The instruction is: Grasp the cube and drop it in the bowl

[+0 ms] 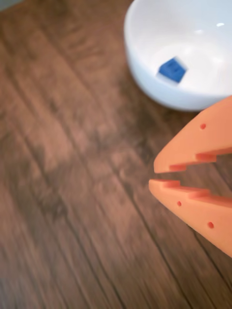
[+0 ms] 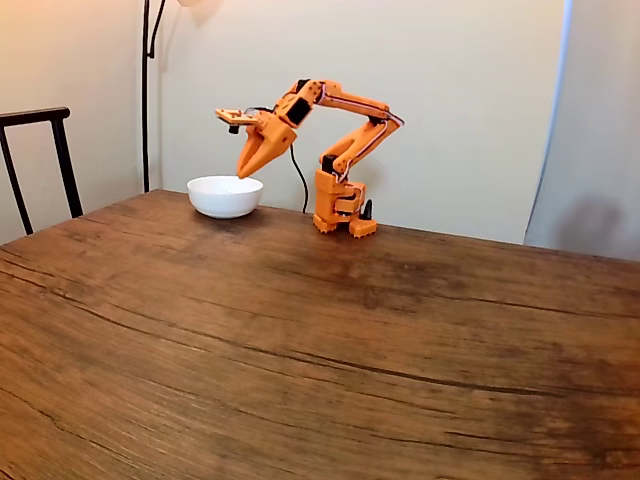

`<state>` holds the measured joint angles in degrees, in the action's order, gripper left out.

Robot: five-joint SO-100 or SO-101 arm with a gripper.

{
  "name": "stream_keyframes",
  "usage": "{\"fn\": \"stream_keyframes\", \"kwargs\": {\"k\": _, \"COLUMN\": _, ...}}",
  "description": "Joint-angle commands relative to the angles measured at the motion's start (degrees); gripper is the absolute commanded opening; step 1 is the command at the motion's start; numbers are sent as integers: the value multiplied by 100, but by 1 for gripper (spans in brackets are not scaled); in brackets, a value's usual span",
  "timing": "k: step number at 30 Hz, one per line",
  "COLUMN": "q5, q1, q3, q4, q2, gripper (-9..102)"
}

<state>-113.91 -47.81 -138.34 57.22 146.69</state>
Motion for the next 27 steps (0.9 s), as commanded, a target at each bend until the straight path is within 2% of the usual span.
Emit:
{"fn": "stream_keyframes", "kwargs": {"k": 1, "q5": 62, "q1": 457, "q3": 272, "q4": 18, "q2": 123, "gripper": -1}}
{"fn": "stream_keyframes", "kwargs": {"k": 8, "q5": 299, "q1": 1274, "q3": -44, "q4": 18, "q2": 343, "gripper": -1}}
{"fn": "stream_keyframes", "kwargs": {"k": 16, "q5": 545, "q1": 1960, "q3": -1230, "q4": 53, "q2": 2303, "gripper": -1}}
{"fn": "stream_keyframes", "kwargs": {"k": 22, "q5": 861, "q1": 2593, "q3": -1942, "q4": 668, "q2": 3683, "gripper": -1}}
{"fn": "stream_keyframes", "kwargs": {"k": 27, "q5": 879, "q1": 3111, "q3": -2382, "q4": 756, "q2": 4403, "gripper": -1}}
